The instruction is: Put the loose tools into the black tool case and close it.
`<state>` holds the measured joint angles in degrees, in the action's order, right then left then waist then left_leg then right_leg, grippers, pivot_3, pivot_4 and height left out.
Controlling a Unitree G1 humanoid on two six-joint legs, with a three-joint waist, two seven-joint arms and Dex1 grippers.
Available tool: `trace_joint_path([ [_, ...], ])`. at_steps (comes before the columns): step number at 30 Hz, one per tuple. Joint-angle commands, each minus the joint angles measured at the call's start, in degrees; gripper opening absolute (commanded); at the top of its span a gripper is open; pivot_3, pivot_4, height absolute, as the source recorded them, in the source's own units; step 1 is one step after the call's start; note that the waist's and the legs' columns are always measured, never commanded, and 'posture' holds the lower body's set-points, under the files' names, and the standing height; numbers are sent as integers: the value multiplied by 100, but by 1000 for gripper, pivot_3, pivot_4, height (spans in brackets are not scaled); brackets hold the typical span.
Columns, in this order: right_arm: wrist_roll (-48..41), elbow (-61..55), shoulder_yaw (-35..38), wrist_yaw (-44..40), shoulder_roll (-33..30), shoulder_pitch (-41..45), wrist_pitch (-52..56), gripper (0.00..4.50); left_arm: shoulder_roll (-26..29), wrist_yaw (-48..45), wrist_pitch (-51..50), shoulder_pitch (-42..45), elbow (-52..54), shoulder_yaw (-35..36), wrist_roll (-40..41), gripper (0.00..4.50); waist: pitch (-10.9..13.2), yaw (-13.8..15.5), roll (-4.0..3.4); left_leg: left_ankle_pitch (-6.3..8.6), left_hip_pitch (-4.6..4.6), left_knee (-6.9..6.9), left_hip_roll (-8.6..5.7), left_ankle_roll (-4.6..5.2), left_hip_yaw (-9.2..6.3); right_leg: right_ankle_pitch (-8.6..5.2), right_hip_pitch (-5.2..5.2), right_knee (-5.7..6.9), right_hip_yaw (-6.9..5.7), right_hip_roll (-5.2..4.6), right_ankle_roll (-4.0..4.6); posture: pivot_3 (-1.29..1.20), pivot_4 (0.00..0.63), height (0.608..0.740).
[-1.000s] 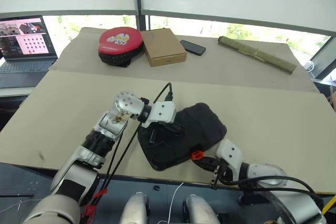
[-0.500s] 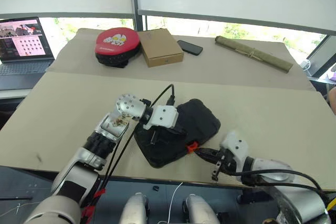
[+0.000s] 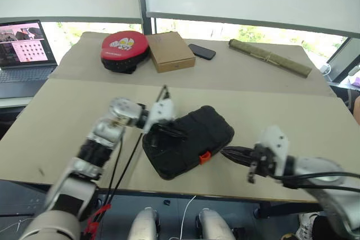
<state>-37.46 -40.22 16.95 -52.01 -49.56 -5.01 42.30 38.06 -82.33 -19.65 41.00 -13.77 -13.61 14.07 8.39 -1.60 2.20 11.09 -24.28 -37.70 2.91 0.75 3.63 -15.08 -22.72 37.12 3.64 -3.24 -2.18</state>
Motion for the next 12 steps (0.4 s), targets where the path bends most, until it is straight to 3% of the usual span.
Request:
trace_joint_path([
  [1,-964,348,1264,-1035,-628,-90,326,2122,1004,-502,-1562,-143,568,952,1031,2529,14,-5,7,0,-5,2,1,0,-1,-1,-6,0,0,0,1,0,150,740],
  [4,-1427,763,1917,-1617,-1061,-233,621,3281,1786,-660,-2310,-445,925,1473,1507,3747,20,46,16,1,-20,3,-1,0,-5,-2,-20,-4,-6,-8,-1,0,150,740],
  [6,-1610,1105,2219,-1923,-1283,-266,780,3922,2314,-830,-2459,-896,1048,1872,1683,4076,21,85,17,2,-29,2,-3,1,-2,-6,-27,-4,-6,-19,-7,0,150,740],
  [9,-1514,1452,2271,-2133,-1441,-288,713,3922,2665,-862,-2280,-1538,1296,2203,1737,4076,22,100,17,3,-34,2,-2,0,6,-5,-33,-9,-3,-25,-7,0,150,740],
  [12,-1366,1511,2096,-2117,-1409,-287,535,3922,2593,-646,-1964,-1980,1536,2349,1681,4076,23,139,17,3,-35,1,1,0,5,-11,-37,-7,-8,-28,4,0,150,740],
])
